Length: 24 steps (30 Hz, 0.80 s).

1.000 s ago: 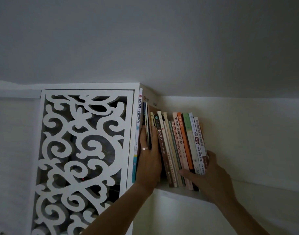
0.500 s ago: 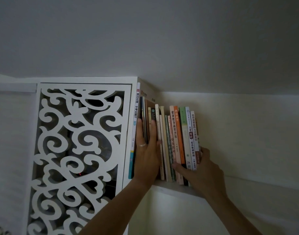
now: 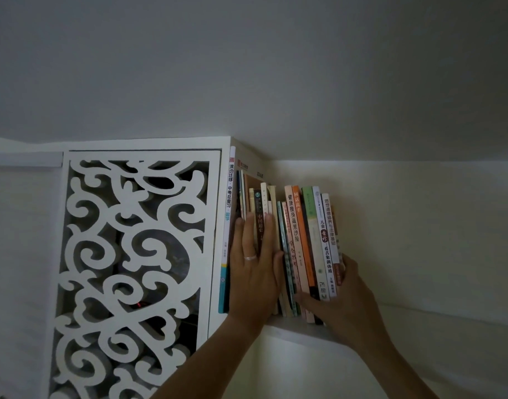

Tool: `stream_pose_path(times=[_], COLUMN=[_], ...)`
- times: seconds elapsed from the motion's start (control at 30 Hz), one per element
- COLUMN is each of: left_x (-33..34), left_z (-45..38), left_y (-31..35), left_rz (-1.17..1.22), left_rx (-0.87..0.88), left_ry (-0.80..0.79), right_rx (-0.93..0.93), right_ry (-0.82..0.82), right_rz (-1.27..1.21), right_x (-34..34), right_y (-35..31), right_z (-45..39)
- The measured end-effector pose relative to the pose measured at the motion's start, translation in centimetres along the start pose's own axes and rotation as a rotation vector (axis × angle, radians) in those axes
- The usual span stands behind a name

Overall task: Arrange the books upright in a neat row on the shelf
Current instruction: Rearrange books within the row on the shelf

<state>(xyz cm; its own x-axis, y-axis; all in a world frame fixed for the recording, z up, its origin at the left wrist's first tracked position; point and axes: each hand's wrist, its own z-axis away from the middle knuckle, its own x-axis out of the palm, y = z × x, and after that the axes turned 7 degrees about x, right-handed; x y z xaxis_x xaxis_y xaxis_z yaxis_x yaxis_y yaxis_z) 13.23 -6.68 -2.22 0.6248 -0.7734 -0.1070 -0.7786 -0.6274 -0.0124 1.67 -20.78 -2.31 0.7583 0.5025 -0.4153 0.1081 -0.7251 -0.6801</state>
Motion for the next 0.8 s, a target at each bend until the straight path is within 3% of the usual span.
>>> stream_pose_path(times=[0.23, 0.5, 0.57, 0.7, 0.8], left_x=[-0.4, -0.5, -1.0, -2.7, -2.9], left_z=[-0.2, 0.5, 0.7, -2.2, -4.2], left_y=[-0.1, 0.9, 2.6, 6.1, 6.1], left_rz=[0.086, -0.007, 0.066, 0.291, 0.464], left_rx=[0.02, 0.187, 0.07, -0.387, -0.545], left_ry=[0.026, -0.021, -0.012, 0.023, 0.042], right_rx=[0.088, 0.099, 0.092, 0.067, 0.051], right_ry=[0.032, 0.004, -0.001, 0.0, 0.002], right_rz=[-0.123, -0.104, -0.097, -0.1, -0.101], right_x=[-0.8, -0.7, -0.7, -0.6, -0.7], right_y=[0.3, 0.4, 0.3, -0.1, -0.3], right_z=[-0.1, -0.1, -0.1, 0.2, 0.3])
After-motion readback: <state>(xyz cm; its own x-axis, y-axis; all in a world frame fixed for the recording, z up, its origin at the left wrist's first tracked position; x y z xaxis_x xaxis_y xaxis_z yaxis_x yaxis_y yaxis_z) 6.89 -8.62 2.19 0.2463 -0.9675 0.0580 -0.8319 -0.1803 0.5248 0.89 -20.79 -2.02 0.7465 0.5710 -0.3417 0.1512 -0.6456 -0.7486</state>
